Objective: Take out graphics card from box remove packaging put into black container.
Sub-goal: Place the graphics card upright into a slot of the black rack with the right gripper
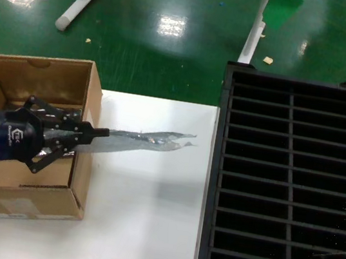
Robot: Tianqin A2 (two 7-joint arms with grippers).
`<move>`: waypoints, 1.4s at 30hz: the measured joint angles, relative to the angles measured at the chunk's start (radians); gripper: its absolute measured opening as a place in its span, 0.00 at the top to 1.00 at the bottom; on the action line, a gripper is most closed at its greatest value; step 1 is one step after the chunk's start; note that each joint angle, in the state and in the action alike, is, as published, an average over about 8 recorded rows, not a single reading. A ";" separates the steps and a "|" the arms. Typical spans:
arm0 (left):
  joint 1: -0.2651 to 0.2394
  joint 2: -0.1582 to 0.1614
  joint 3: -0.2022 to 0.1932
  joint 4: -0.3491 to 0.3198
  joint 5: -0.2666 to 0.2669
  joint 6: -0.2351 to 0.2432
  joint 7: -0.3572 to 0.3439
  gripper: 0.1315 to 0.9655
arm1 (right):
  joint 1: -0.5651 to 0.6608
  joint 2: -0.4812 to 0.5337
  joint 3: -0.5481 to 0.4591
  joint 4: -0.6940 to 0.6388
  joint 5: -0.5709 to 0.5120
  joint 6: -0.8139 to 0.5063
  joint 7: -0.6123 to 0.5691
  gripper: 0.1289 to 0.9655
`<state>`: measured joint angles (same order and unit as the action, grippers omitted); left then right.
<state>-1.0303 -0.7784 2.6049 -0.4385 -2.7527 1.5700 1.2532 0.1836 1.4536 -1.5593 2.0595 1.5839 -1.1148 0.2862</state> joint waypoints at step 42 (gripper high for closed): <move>0.048 -0.009 -0.028 0.044 0.000 0.000 0.019 0.99 | 0.540 -0.311 -0.341 -0.081 -0.200 -0.353 0.023 0.92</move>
<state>-0.9819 -0.7876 2.5772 -0.3950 -2.7528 1.5700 1.2717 0.7241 1.1431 -1.9005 1.9782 1.3838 -1.4676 0.3094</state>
